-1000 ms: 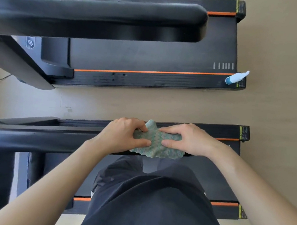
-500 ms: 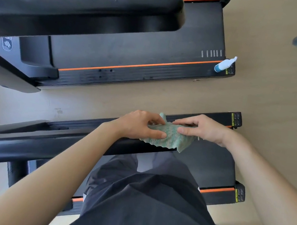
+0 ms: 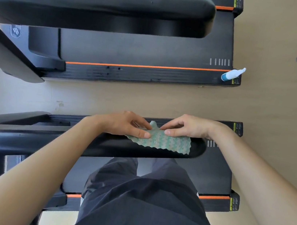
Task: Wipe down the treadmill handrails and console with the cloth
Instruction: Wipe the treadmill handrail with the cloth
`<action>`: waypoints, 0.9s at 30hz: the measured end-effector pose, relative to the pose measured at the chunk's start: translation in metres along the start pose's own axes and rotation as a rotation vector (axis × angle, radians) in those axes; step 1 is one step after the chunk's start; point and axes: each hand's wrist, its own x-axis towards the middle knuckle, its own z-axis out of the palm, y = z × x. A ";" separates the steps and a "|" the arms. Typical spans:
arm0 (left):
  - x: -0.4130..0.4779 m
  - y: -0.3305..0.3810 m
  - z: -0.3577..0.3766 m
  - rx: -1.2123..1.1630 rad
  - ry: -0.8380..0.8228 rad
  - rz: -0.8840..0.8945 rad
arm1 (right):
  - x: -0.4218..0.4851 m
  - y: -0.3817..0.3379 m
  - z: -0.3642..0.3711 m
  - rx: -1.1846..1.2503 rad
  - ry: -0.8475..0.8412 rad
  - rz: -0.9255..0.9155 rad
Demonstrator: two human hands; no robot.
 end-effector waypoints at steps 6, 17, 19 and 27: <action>-0.043 -0.046 -0.013 0.023 0.035 -0.027 | 0.031 -0.049 0.019 -0.086 -0.086 -0.058; -0.138 -0.122 -0.039 0.007 0.180 -0.161 | 0.095 -0.141 0.069 -0.086 -0.160 -0.148; -0.154 -0.133 -0.041 0.033 0.221 -0.188 | 0.107 -0.153 0.078 -0.095 -0.166 -0.166; -0.218 -0.183 -0.058 0.233 0.319 -0.292 | 0.148 -0.218 0.118 -0.123 -0.182 -0.257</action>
